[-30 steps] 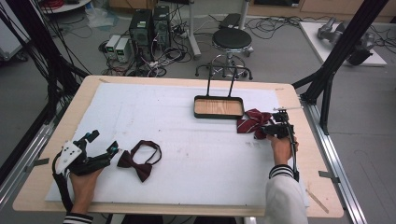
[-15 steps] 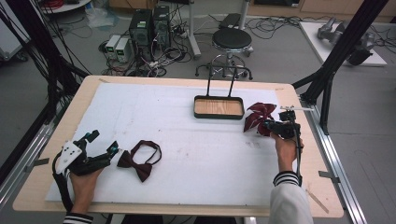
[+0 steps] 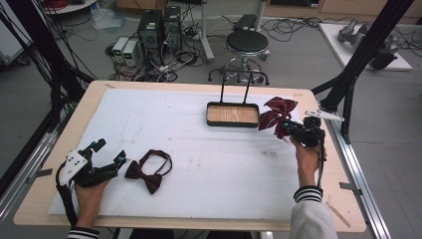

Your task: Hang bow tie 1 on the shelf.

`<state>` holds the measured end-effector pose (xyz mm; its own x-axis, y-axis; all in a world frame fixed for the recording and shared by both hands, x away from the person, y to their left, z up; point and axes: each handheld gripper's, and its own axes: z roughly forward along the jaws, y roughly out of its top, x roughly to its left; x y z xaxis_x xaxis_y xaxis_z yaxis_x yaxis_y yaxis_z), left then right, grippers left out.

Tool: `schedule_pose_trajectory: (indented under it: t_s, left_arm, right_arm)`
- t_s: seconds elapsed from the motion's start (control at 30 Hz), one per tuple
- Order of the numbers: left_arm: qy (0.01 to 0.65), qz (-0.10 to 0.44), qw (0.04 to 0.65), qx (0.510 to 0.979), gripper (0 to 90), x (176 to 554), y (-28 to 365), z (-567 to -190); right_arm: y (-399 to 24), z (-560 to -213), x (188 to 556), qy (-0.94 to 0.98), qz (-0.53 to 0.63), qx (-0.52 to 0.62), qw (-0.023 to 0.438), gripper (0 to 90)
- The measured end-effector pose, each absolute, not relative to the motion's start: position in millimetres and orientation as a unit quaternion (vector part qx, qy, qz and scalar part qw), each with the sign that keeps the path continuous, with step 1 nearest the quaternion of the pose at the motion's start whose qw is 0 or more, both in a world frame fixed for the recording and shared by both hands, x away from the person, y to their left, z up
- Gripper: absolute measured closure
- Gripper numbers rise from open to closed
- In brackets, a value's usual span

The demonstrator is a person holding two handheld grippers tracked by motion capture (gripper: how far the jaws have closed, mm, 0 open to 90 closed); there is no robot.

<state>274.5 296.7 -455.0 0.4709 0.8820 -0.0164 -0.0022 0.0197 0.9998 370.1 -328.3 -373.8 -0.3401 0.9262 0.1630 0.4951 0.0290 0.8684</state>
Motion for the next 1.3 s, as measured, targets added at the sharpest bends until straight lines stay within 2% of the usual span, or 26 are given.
schedule_pose_trajectory:
  t_s: [0.73, 1.3]
  left_arm:
    - [0.366, 0.360, 0.613, 0.600, 14.7, 274.4, 296.8, -455.0]
    - [0.365, 0.360, 0.615, 0.599, 14.7, 274.1, 296.7, -455.1]
  right_arm:
    - [-314.3, -336.0, 359.0, 0.654, 0.527, 0.470, 0.271, 84.9]
    - [-279.9, -310.2, 371.0, 0.659, 0.557, 0.429, 0.267, 84.8]
